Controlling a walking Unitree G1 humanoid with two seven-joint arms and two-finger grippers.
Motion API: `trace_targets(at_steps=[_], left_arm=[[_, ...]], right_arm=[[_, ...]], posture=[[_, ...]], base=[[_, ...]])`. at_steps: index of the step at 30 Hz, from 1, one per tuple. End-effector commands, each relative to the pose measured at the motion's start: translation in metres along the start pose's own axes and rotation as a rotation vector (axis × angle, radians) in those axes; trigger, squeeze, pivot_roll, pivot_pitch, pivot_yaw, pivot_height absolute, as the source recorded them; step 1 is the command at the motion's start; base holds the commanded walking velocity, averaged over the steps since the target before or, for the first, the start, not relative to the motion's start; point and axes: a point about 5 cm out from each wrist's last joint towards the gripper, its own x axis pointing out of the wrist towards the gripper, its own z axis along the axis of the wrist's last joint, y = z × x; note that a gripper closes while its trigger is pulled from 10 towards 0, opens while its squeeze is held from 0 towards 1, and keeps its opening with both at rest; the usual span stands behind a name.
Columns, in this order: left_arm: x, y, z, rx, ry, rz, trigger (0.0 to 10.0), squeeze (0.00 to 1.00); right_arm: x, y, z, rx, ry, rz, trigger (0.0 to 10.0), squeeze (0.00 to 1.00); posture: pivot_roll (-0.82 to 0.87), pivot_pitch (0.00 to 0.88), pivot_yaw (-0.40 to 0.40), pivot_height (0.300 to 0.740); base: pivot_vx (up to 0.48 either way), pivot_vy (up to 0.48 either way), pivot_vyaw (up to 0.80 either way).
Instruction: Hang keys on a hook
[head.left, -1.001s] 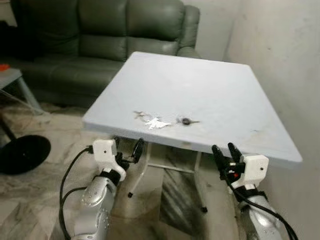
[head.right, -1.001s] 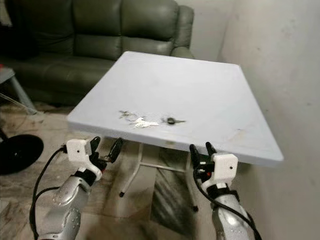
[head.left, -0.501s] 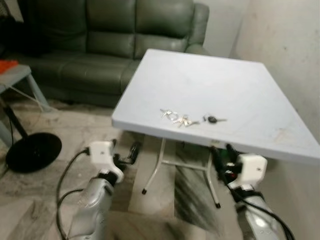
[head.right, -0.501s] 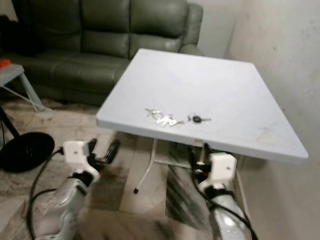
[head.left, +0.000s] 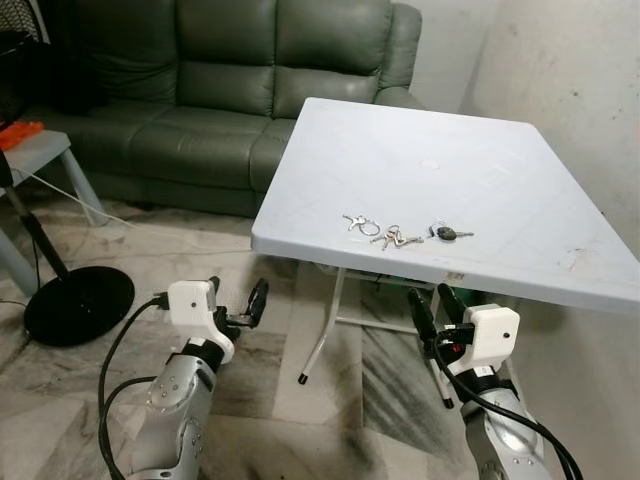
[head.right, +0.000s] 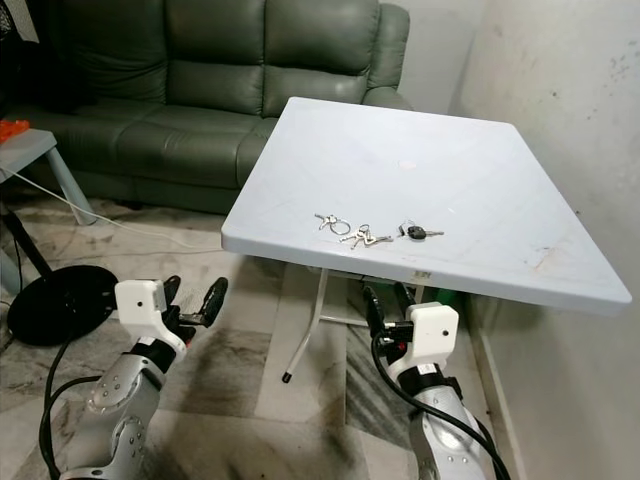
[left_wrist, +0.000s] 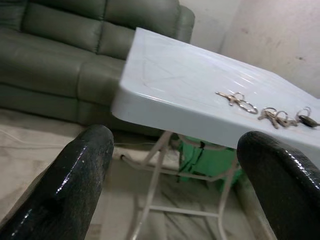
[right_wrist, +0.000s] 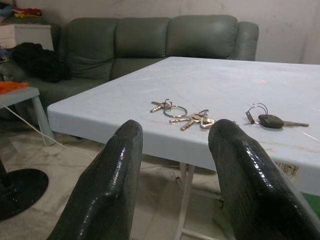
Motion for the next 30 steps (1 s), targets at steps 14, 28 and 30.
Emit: trace_targets(at_steps=[14,28,30], left_arm=[[0.0031,-0.0046,-0.002,-0.005,0.022,-0.026,10.0,0.0],[0.0047,-0.0053,-0.0012,-0.006,0.018,-0.041,10.0,0.0],[0.0045,-0.0053,-0.0016,-0.009,0.02,-0.041,10.0,0.0]], right_arm=[[0.0013,-0.0044,0.0032,-0.012,-0.008,0.0,10.0,0.0],[0.0018,-0.0042,0.0027,-0.013,-0.009,0.003,10.0,0.0],[0.0016,-0.0042,0.0027,-0.012,-0.009,0.002,10.0,0.0]], posture=[[0.01,0.0,-0.07,0.74],[0.01,0.0,-0.069,0.74],[0.01,0.0,-0.067,0.74]], base=[[0.0,0.0,0.0],[0.175,0.0,0.0],[0.429,0.0,0.0]])
